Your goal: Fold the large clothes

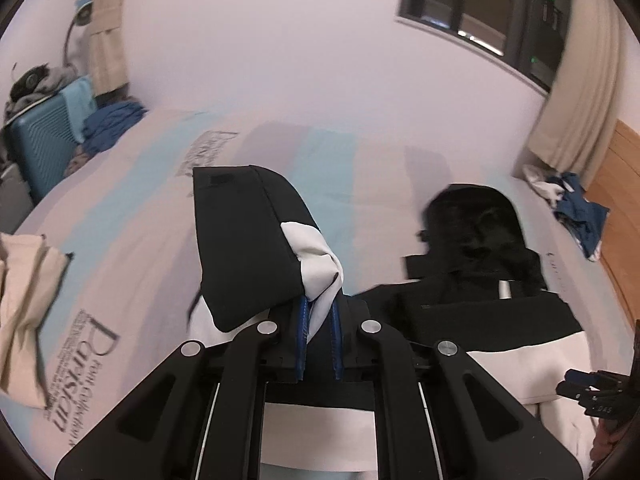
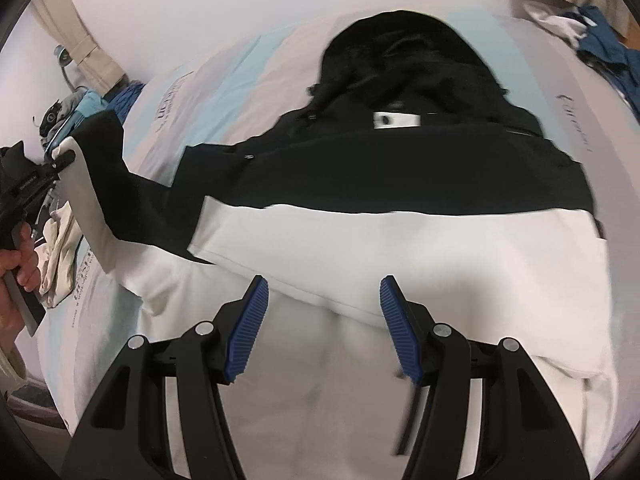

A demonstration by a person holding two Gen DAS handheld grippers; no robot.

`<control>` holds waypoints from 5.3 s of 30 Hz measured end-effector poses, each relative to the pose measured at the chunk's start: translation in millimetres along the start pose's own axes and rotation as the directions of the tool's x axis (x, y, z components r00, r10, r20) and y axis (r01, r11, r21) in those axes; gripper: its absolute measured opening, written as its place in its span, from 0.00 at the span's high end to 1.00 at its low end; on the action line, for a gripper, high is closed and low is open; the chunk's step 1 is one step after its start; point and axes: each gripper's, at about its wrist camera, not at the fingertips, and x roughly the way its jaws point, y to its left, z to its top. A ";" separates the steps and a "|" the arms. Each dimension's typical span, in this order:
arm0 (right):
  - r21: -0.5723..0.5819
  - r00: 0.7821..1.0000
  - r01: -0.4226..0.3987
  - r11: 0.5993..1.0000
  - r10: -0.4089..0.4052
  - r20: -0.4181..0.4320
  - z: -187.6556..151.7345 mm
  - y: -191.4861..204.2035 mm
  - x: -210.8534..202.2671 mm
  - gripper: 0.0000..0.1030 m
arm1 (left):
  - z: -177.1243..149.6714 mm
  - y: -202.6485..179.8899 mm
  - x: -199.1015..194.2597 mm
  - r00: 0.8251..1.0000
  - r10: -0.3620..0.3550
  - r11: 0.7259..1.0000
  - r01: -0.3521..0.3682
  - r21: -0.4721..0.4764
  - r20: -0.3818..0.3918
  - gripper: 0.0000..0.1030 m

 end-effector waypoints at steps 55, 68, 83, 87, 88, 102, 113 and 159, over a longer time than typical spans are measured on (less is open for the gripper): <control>0.130 0.967 0.238 0.962 -0.247 0.060 -19.2 -321.3 -89.6 0.29 | -142.4 -495.5 100.0 0.928 -0.218 0.903 0.310 0.299 -0.304 0.25; 0.188 0.953 0.275 0.943 -0.293 0.077 -40.8 -349.7 -115.6 0.23 | -135.9 -542.4 106.7 0.903 -0.288 0.899 0.369 0.234 -0.318 0.18; 0.207 0.954 0.273 0.940 -0.292 0.068 -68.6 -363.6 -136.0 0.19 | -155.9 -542.1 83.1 0.878 -0.289 0.875 0.404 0.268 -0.380 0.06; 0.171 0.956 0.265 0.949 -0.281 0.079 -59.9 -344.2 -133.7 0.19 | -143.8 -504.6 77.4 0.892 -0.246 0.892 0.362 0.272 -0.379 0.06; 0.166 0.957 0.261 0.951 -0.277 0.081 -57.5 -339.4 -132.6 0.19 | -139.3 -491.6 77.3 0.895 -0.235 0.899 0.349 0.266 -0.380 0.06; 0.061 0.963 0.231 0.971 -0.237 0.126 5.3 -227.8 -100.7 0.19 | -70.5 -317.2 78.3 0.946 -0.086 0.962 0.160 0.219 -0.312 0.06; 0.000 0.967 0.216 0.976 -0.214 0.136 54.8 -148.6 -59.3 0.19 | -20.6 -224.7 89.1 0.963 -0.021 0.975 0.079 0.205 -0.270 0.06; -0.325 0.965 0.263 0.908 -0.243 0.100 318.6 -181.7 182.3 0.28 | 120.7 -259.8 374.3 0.937 -0.152 0.883 0.272 0.382 -0.314 0.10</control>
